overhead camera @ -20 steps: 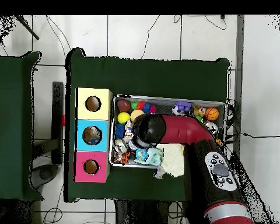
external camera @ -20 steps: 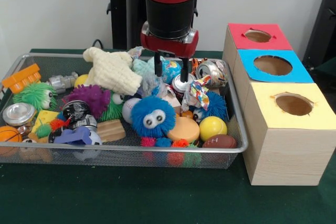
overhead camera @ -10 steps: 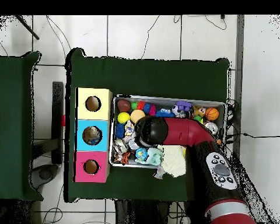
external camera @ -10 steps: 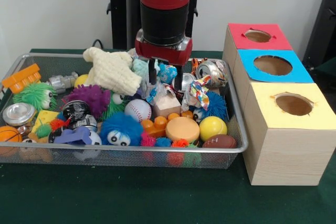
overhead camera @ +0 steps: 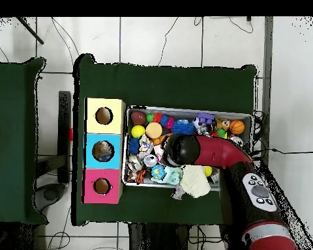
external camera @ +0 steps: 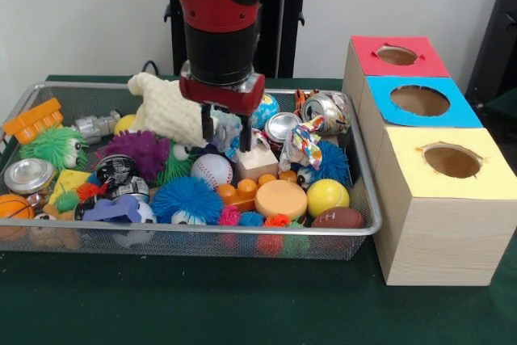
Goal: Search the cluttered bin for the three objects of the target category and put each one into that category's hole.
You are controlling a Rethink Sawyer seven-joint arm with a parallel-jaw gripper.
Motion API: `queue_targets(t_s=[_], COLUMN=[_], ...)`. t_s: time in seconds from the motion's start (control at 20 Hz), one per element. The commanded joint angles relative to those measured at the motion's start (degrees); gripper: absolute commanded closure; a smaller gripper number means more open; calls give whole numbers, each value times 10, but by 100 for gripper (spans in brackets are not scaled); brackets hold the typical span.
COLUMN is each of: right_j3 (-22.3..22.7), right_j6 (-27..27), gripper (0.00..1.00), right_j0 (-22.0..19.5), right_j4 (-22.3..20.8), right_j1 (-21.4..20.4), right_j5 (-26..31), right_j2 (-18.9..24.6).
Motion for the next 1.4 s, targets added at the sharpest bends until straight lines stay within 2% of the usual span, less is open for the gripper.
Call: queue_targets(t_s=[0.05, 0.25, 0.4, 0.6, 1.15, 1.4], right_j3=[39, 62, 83, 90, 107, 93], right_j6=[-50, -83, -77, -57, -59, -75], gripper=[0, 0, 0, 0, 0, 0], right_j0=[-45, -59, -63, -59, -66, -75], right_j4=[-52, -87, -91, -95, -73, -66], right_j1=[33, 12, -6, -15, -51, -61], right_j5=[-49, -62, -57, -58, -25, 5], right_j2=[26, 46, 54, 58, 90, 106])
